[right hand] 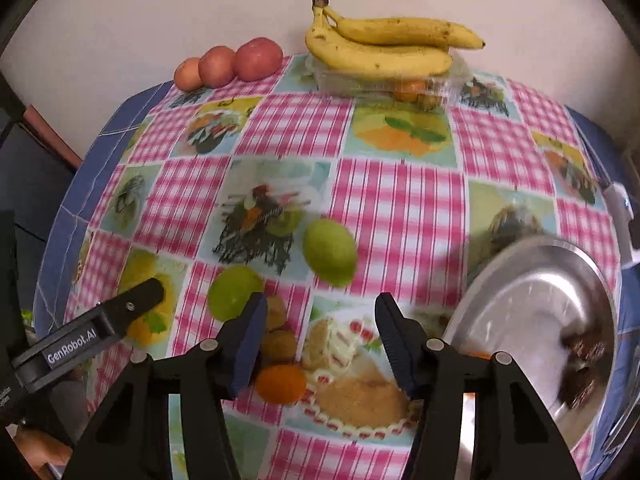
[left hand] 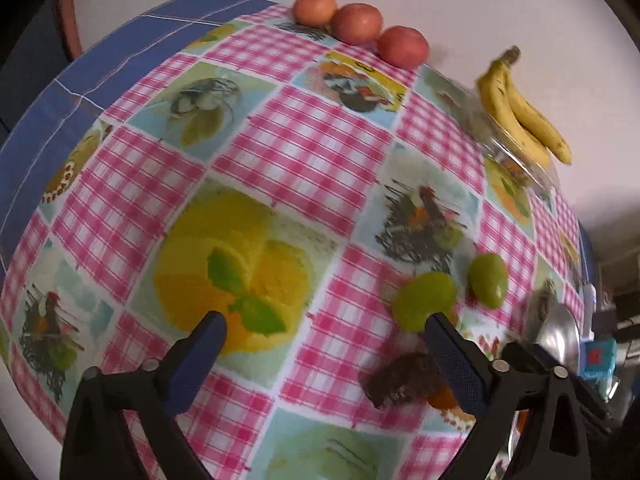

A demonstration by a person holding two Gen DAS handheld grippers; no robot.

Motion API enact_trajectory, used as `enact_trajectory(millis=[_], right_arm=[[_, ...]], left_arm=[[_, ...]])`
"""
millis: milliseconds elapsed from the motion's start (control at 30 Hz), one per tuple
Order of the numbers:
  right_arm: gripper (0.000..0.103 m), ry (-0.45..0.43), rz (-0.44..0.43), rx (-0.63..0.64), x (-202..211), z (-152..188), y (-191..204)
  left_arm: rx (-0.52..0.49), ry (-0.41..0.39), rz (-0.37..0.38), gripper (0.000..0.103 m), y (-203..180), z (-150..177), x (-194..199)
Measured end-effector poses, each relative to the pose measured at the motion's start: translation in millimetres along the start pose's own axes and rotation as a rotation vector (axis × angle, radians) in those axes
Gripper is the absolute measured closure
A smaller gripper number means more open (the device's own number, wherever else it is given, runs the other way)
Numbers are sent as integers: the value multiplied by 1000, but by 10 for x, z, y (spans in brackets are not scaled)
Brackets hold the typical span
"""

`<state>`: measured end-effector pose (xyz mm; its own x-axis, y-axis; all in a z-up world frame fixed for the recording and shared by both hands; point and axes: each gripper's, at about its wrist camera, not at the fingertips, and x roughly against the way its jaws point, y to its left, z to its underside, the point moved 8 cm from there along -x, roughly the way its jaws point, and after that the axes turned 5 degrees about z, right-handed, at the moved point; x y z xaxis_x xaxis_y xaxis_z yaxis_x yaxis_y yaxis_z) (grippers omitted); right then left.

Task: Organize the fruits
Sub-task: 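Grasp a tangerine with the right tool while the left tool reaches toward a brown date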

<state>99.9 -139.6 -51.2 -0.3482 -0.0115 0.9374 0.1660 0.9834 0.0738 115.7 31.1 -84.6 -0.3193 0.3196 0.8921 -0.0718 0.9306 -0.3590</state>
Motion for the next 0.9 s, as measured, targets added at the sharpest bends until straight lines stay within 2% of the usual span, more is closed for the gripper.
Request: enact_trajectory(millis=[67, 133, 300, 467, 667, 767, 900], right_arm=[[52, 16, -17, -8, 2, 105, 38], [53, 13, -36, -7, 17, 152, 91], [54, 17, -56, 22, 53, 306, 221], [60, 62, -52, 44, -60, 447, 245], [63, 110, -69, 25, -201, 532, 216], [63, 128, -122, -20, -258, 559, 201], [64, 127, -150, -33, -269, 568, 210]], left_arm=[[2, 16, 44, 9, -89, 41, -5], [-27, 22, 41, 13, -169, 63, -27], [-32, 61, 61, 14, -278, 141, -104], [-47, 99, 70, 18, -347, 231, -156], [-18, 135, 76, 18, -330, 282, -222], [4, 138, 64, 18, -267, 291, -228], [55, 141, 71, 18, -177, 307, -206]])
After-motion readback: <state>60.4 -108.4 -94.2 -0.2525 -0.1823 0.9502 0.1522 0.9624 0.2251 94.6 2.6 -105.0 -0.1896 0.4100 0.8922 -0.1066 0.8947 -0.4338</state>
